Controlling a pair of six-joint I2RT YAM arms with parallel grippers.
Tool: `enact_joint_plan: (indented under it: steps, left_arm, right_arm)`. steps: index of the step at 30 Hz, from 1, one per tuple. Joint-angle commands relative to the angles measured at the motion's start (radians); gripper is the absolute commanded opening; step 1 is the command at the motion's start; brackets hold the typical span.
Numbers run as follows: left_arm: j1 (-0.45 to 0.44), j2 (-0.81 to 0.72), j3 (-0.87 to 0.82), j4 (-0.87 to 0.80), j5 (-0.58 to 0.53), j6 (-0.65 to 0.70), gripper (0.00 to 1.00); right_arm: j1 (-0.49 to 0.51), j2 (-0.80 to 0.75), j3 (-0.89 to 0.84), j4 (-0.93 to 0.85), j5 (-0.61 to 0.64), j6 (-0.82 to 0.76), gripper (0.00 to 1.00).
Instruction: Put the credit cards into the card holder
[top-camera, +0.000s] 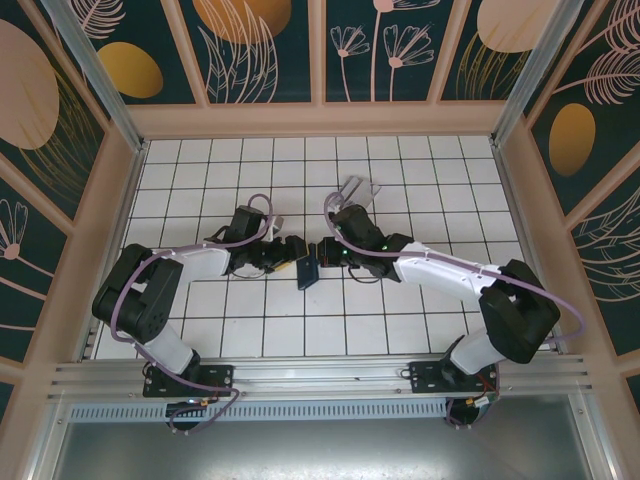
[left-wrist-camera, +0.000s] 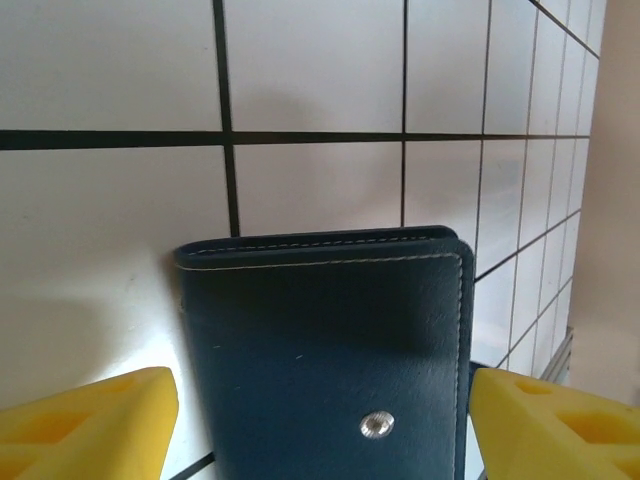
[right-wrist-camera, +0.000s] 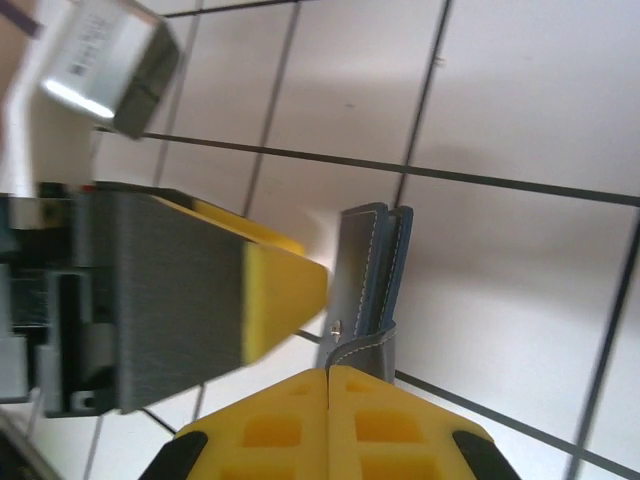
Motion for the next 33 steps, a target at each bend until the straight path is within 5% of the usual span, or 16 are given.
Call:
enact_joint_plan:
  steps: [1, 7, 13, 18, 25, 33]
  left_arm:
    - [0.001, -0.010, 0.005, 0.037, 0.042, -0.007, 0.77]
    - [0.002, -0.006, 0.006, 0.038, 0.049, 0.011, 0.76]
    - [0.002, 0.005, 0.026, -0.033, -0.001, 0.061, 0.43]
    - [0.003, -0.009, 0.025, -0.050, -0.020, 0.078, 0.41]
    - [0.002, -0.004, 0.029, -0.084, -0.044, 0.098, 0.10]
    - [0.002, 0.002, 0.038, -0.083, -0.067, 0.100, 0.00]
  right_arm:
    - [-0.015, -0.011, -0.011, 0.067, -0.085, 0.023, 0.02]
    - [-0.018, -0.008, -0.021, 0.104, -0.108, 0.018, 0.01]
    - [-0.044, -0.001, -0.041, 0.095, -0.096, 0.021, 0.00]
    - [-0.060, -0.015, -0.042, 0.057, -0.065, 0.006, 0.00]
    - [-0.089, -0.042, -0.062, 0.007, 0.003, 0.007, 0.00]
    - [-0.137, -0.091, -0.111, -0.057, 0.073, -0.001, 0.02]
